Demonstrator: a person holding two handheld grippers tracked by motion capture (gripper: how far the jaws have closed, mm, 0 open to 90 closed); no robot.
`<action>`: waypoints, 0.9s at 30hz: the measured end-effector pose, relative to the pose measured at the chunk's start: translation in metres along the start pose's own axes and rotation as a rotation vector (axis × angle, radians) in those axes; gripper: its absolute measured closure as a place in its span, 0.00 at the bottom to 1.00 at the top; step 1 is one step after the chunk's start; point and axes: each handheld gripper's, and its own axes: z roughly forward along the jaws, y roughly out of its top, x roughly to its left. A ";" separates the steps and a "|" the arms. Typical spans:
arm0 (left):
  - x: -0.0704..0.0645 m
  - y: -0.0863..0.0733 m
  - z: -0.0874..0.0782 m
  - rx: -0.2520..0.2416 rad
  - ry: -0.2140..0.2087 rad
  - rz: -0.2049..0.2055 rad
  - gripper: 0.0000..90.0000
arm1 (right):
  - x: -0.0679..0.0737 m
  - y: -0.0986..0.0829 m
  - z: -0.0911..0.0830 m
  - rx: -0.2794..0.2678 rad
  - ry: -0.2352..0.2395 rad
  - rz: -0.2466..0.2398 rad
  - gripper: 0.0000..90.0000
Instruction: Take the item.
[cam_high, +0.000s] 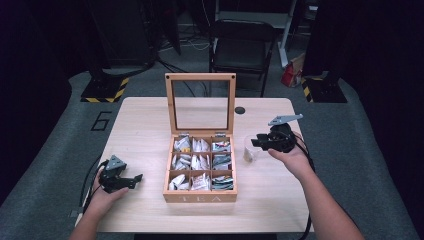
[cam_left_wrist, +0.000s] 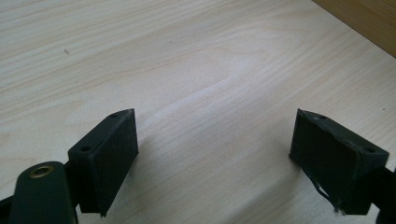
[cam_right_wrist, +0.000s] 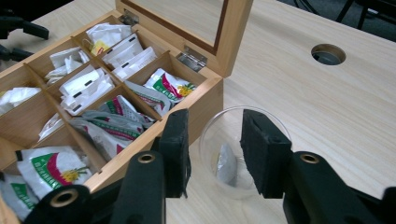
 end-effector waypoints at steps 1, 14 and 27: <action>0.000 0.000 0.000 0.000 0.000 -0.001 0.16 | 0.001 -0.001 -0.001 -0.001 -0.001 -0.003 0.67; 0.000 0.000 0.000 0.000 0.000 0.000 0.16 | 0.017 -0.023 -0.015 -0.012 -0.035 -0.033 0.62; 0.000 0.000 0.000 0.004 -0.002 0.001 0.16 | 0.024 -0.060 -0.008 -0.001 -0.058 0.007 0.60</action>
